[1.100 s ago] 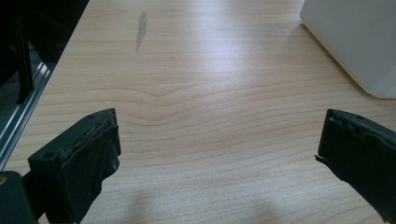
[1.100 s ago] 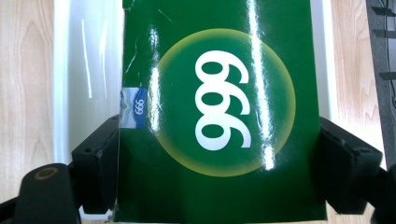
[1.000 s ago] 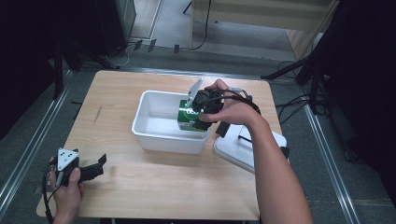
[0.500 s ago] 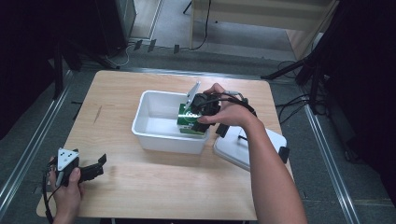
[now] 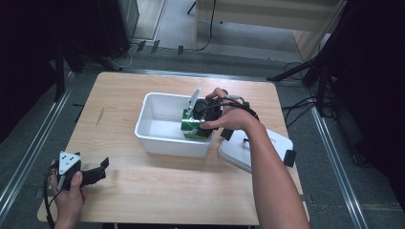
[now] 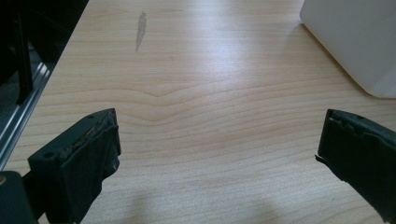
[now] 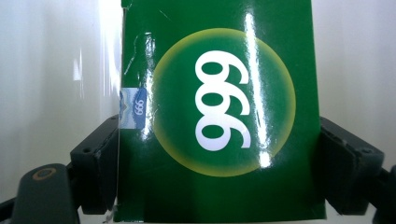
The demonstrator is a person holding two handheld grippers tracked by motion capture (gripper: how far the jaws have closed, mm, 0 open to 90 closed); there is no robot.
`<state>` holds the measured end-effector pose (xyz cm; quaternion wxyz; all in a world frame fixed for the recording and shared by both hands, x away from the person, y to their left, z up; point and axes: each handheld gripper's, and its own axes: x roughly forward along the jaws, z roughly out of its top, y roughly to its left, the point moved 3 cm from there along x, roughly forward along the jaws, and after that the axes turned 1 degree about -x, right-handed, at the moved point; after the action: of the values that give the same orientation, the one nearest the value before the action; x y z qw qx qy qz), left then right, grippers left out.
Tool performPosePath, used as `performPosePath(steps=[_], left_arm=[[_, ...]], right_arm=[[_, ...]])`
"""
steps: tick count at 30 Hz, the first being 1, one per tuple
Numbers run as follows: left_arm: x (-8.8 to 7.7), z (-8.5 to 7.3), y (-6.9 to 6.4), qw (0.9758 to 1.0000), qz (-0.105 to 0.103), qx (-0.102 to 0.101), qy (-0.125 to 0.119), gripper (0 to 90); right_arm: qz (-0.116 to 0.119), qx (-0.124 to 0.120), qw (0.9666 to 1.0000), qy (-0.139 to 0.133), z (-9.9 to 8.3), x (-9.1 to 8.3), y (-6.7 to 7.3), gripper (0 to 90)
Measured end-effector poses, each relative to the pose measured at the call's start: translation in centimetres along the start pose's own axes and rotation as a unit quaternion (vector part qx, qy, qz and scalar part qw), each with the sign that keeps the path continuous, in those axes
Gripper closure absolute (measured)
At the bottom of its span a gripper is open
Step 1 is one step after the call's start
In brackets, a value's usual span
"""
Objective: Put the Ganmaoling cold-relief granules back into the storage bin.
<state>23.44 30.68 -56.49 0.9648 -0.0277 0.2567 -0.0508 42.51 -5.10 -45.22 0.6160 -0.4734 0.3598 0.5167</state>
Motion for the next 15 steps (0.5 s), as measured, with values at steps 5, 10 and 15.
performPosePath(steps=[5,10,15], left_arm=[[0.0,0.0,0.0,1.0,0.0,0.0,0.0,0.0],[0.0,0.0,0.0,1.0,0.0,0.001,0.001,0.0],[0.0,0.0,0.0,1.0,0.0,0.001,0.001,0.0]], right_arm=[[0.006,-0.003,0.9999,0.014,0.1,0.5,0.1,15.2],[0.009,-0.006,0.9997,0.021,0.1,1.0,0.1,15.0],[0.007,-0.003,0.9996,0.029,0.0,1.3,0.0,15.1]])
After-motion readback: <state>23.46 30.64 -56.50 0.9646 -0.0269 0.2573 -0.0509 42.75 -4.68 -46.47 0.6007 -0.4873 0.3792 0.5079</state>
